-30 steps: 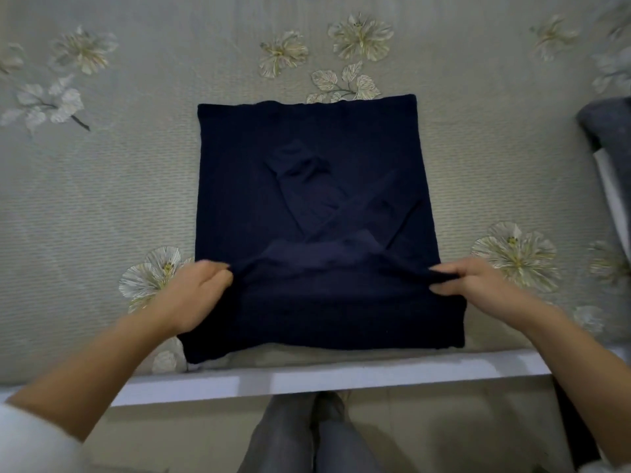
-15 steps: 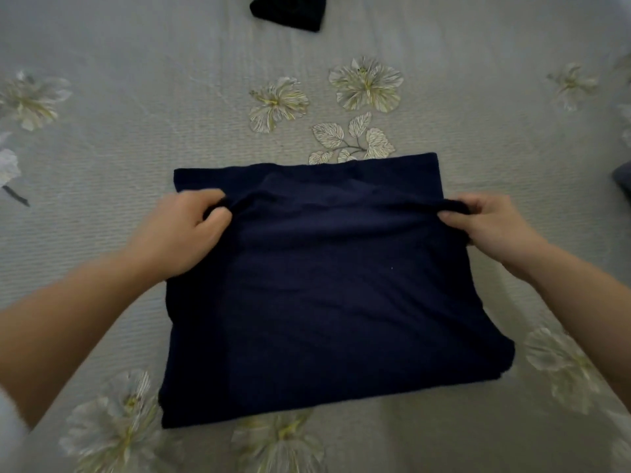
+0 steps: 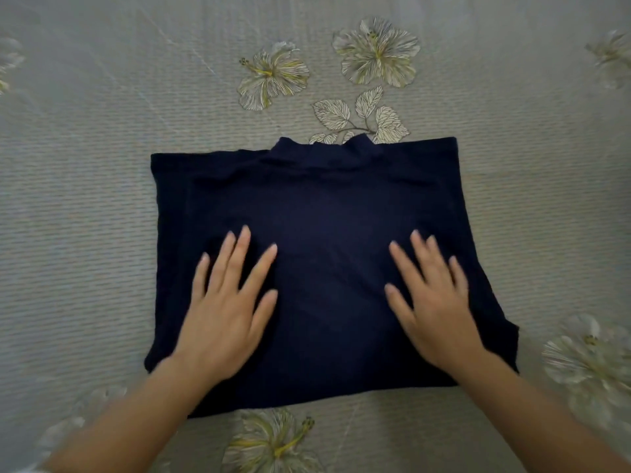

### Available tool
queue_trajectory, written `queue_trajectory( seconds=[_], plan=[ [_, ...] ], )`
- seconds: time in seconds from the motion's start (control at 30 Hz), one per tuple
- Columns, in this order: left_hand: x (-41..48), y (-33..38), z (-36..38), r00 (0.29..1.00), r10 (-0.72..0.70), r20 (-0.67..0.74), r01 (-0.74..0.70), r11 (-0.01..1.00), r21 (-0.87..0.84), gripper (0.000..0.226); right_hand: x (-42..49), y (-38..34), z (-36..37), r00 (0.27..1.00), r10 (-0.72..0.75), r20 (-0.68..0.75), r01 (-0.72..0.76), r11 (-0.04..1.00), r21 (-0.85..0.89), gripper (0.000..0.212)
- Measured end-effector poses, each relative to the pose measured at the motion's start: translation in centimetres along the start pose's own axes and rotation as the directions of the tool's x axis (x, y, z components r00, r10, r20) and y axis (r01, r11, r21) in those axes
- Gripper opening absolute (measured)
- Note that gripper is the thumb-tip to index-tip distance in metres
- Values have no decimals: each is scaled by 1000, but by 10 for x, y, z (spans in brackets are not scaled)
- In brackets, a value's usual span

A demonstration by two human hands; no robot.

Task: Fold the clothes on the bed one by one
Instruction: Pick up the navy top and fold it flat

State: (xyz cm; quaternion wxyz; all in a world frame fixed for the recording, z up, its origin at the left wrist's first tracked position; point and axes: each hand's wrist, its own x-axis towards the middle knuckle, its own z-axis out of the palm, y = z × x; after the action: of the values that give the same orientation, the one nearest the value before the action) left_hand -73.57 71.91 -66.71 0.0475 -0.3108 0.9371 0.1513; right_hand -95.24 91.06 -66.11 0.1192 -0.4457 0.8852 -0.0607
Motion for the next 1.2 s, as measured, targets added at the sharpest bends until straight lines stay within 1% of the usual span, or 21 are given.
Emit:
queue_trajectory(
  seconds=[0.07,0.13,0.2,0.27,0.33,0.4,0.43,0.5,0.57,0.63,0.7,0.73,0.8,0.83,0.9,0.97,1.0,1.03,1.1,1.17,1.2],
  plan=[
    [-15,5,13,993,-90,72,89,996,13,62,-11,7,5,996,-40,81,46,996,-71,59],
    [-19,8,17,983,-169,66,169,986,2,62,-11,16,4,995,-26,101,34,996,-86,60],
    [-17,15,17,976,-210,64,212,977,-21,62,-10,27,0,991,-8,137,21,995,-96,61],
    [-17,26,16,961,-269,64,273,961,-55,64,-8,39,-4,978,-26,206,49,993,-106,60],
    [-18,44,13,948,-315,51,318,942,-105,66,-6,49,-10,971,-47,236,70,993,-92,58],
    [-20,74,11,956,-293,14,292,946,-144,65,-2,62,-18,969,-34,243,56,995,-85,57],
    [-22,93,13,966,-259,2,256,955,-151,63,-1,70,-23,962,-34,272,66,992,-109,56],
    [-32,139,21,988,-157,13,157,977,-143,62,2,87,-31,937,-37,348,105,978,-179,57],
    [-43,187,34,997,-42,64,50,990,-132,61,8,99,-42,942,-6,336,79,976,-205,60],
    [-50,224,45,993,10,118,7,989,-146,63,19,102,-52,970,45,240,-14,992,-127,57],
    [-49,245,51,985,-1,174,27,989,-146,72,36,104,-59,978,93,187,-105,993,55,53],
    [-45,251,52,981,-19,195,47,989,-138,82,47,104,-62,975,111,190,-143,976,166,51],
    [-37,259,56,975,11,223,19,991,-131,97,71,101,-66,959,165,230,-245,892,380,51],
    [-32,262,58,969,33,244,8,987,-162,99,82,97,-68,943,204,263,-308,836,454,54],
    [-26,270,61,966,15,257,34,982,-186,104,100,90,-67,907,265,328,-412,722,556,61],
    [-23,279,64,961,-37,274,86,982,-169,111,111,82,-61,882,298,366,-470,632,616,65],
    [-22,284,67,956,-69,284,119,979,-163,112,114,78,-58,873,313,374,-487,606,629,67],
    [-21,288,69,954,-98,283,142,980,-139,111,115,74,-54,867,332,372,-499,604,622,69],
    [-21,294,72,954,-151,259,173,983,-65,99,115,69,-49,868,363,339,-497,640,586,68],
    [-22,295,71,970,-158,186,175,981,-81,86,114,66,-50,875,365,319,-485,648,588,60],
    [-22,294,70,975,-146,169,167,979,-115,82,114,65,-53,870,369,326,-492,625,605,56]
  ],
)
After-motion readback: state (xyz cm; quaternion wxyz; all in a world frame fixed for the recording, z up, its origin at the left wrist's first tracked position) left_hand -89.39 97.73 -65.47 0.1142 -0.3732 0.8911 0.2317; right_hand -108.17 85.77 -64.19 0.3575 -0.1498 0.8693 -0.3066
